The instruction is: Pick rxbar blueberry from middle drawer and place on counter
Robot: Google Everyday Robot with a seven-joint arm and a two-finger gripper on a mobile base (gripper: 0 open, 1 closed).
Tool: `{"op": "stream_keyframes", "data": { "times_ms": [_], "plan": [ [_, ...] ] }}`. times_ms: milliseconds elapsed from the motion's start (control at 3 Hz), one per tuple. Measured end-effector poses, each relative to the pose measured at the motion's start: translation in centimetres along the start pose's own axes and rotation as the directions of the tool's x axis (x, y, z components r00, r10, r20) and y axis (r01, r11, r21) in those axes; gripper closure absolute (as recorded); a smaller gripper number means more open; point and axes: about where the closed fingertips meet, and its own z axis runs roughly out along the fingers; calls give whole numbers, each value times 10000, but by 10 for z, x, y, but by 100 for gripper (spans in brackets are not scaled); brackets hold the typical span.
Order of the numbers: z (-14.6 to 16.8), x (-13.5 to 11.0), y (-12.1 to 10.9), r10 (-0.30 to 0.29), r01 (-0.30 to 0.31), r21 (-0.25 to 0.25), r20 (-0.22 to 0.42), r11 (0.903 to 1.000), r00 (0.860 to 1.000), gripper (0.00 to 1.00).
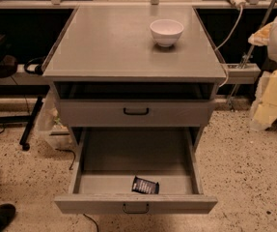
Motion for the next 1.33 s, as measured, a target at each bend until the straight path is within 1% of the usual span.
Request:
{"op": "stream_keyframes", "data": {
  "times_ms": [333,667,1000,1333],
  "plan": [
    [0,0,0,-1,1,-1,1,10000,10000,0],
    [18,0,2,-172,173,-115,143,9998,9998,0],
    [66,4,11,-240,261,-464,464,9986,9986,0],
    [142,8,32,-237,344,-964,1101,9947,9936,0]
  ]
}}
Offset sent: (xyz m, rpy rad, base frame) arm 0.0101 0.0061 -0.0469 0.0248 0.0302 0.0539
